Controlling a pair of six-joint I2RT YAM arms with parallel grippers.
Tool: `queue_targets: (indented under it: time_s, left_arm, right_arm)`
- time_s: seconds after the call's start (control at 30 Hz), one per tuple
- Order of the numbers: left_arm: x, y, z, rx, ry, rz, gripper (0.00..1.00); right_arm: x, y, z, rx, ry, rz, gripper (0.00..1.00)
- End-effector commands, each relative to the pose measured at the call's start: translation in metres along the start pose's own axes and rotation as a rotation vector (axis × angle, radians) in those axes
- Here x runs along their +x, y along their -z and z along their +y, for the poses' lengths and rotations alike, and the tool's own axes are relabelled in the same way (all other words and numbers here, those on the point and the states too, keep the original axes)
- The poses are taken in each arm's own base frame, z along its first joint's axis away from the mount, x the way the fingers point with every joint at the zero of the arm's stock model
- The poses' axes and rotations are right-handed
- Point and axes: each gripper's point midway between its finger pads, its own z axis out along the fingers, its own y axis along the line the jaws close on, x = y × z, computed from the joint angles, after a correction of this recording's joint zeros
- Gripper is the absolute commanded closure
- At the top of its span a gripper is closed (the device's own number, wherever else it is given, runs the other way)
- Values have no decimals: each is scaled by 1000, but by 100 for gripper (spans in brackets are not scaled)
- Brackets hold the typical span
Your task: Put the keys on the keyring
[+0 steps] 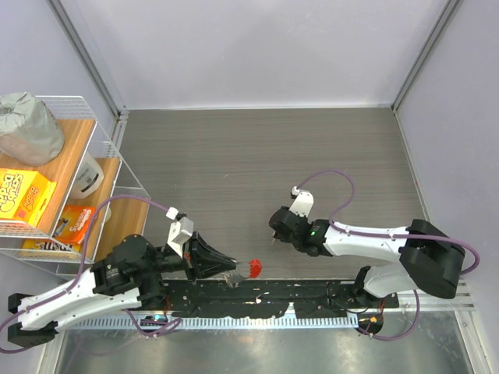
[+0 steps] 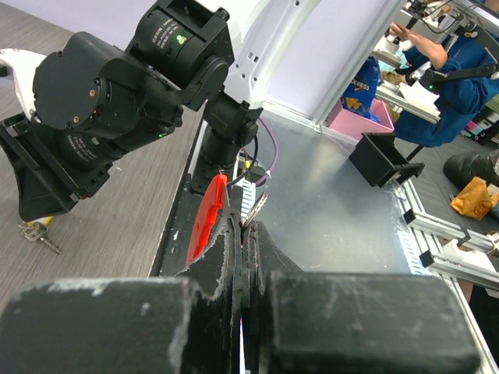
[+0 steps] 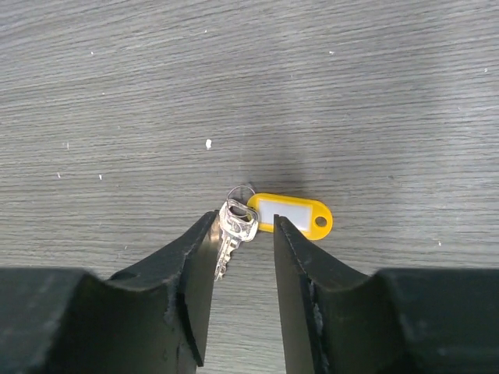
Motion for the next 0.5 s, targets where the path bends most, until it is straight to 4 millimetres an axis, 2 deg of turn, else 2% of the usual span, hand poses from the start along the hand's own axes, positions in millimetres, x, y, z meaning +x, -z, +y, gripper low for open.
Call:
queue_targets:
  time_s: [0.0, 0.13, 0.33, 0.47]
  left_arm:
    - [-28, -1, -14, 53, -38, -84, 100]
    - [-28, -1, -14, 52, -39, -83, 100]
    - [-27, 1, -15, 52, -39, -78, 100]
    - [-28, 4, -16, 51, -43, -82, 100]
  right_arm:
    - [-23, 7, 11, -12, -16, -65, 56]
    - [-24, 3, 17, -3, 2, -60, 51]
    - [-24, -5, 30, -10, 6, -50, 50]
    - [-23, -8, 32, 0, 14, -47, 50]
